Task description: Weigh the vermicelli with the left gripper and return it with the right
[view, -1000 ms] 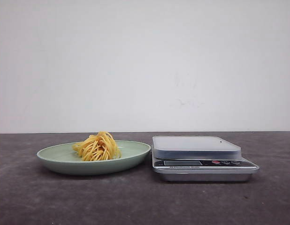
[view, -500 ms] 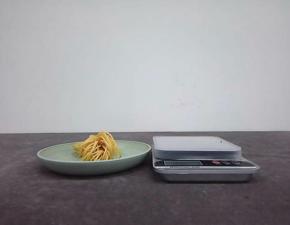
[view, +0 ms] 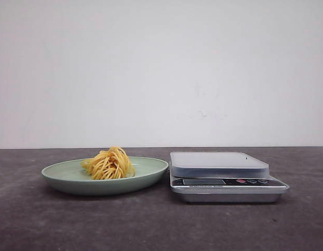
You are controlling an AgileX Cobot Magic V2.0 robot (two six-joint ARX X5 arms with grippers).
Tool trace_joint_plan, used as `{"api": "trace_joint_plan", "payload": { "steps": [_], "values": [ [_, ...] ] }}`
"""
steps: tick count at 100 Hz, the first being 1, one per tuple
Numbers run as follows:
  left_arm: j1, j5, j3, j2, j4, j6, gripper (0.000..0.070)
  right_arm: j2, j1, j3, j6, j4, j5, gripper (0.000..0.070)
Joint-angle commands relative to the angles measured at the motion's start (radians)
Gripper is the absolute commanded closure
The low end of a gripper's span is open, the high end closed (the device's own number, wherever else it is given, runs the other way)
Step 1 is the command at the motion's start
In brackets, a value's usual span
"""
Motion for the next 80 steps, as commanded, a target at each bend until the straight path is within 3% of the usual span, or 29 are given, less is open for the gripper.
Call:
{"api": "trace_joint_plan", "payload": {
  "steps": [1,25,80],
  "values": [
    [0.023,0.045,-0.073,-0.027,0.061,0.025,0.07,-0.001,0.004,0.012,0.016,0.01,0.001,0.0699],
    [0.053,0.082,-0.257,-0.085,0.102,0.026,0.07,-0.001,0.004,0.012,0.016,0.01,0.001,0.0699],
    [0.053,0.086,-0.362,-0.085,0.118,0.027,0.07,-0.001,0.004,0.012,0.016,0.01,0.001,0.0699]
  ]
}}
